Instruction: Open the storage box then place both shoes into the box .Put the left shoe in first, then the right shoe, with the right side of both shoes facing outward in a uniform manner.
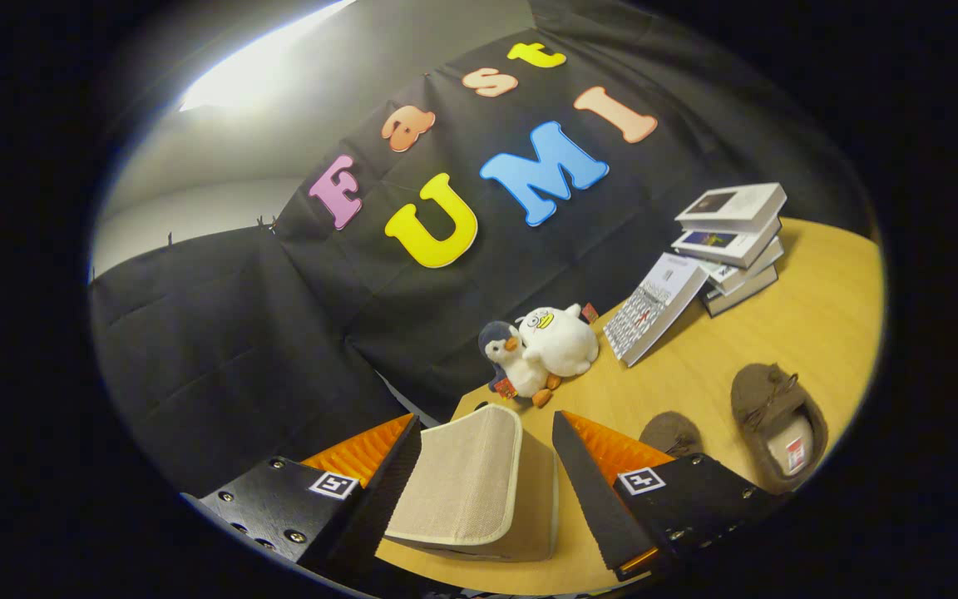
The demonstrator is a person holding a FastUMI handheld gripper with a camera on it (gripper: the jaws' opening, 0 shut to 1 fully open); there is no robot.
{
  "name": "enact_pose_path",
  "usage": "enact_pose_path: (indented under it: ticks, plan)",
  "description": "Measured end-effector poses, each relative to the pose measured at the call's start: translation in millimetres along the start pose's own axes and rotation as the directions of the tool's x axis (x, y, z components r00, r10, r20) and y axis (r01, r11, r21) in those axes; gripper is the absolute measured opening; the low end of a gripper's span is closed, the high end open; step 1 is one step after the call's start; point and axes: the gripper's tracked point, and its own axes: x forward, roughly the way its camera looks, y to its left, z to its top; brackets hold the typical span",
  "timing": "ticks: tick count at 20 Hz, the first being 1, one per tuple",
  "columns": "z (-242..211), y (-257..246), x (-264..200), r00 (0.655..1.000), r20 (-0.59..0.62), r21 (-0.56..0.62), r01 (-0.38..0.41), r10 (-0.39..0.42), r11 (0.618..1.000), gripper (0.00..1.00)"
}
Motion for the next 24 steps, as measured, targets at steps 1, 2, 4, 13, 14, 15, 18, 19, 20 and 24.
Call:
enact_pose_path:
  ticks: [1,2,4,13,14,15,18,19,20,24]
  plan:
    - [-8.7,-2.9,5.9,1.0,-0.027,0.041,-0.006,0.007,0.999,0.97]
    - [-20.0,-4.1,10.7,0.998,-0.056,0.089,-0.014,0.019,0.996,0.98]
    - [-39.4,-0.6,17.6,0.993,-0.1,0.223,-0.043,0.067,0.974,0.98]
    - [-99.5,-15.1,33.9,0.975,-0.188,0.615,0.026,0.115,0.788,0.94]
    - [-106.8,-10.5,34.2,0.97,-0.203,0.634,0.024,0.136,0.773,0.94]
    - [-111.4,-8.2,34.3,0.963,-0.217,0.65,0.023,0.157,0.76,0.94]
    - [-122.1,0.9,38.2,0.95,-0.251,0.664,0.031,0.184,0.747,0.94]
    - [-125.0,3.5,38.6,0.943,-0.266,0.667,0.031,0.199,0.744,0.79]
    - [-126.0,5.3,35.2,0.94,-0.277,0.666,0.038,0.2,0.745,0.79]
    - [-127.1,7.1,29.0,0.921,-0.327,0.656,0.061,0.211,0.752,0.41]
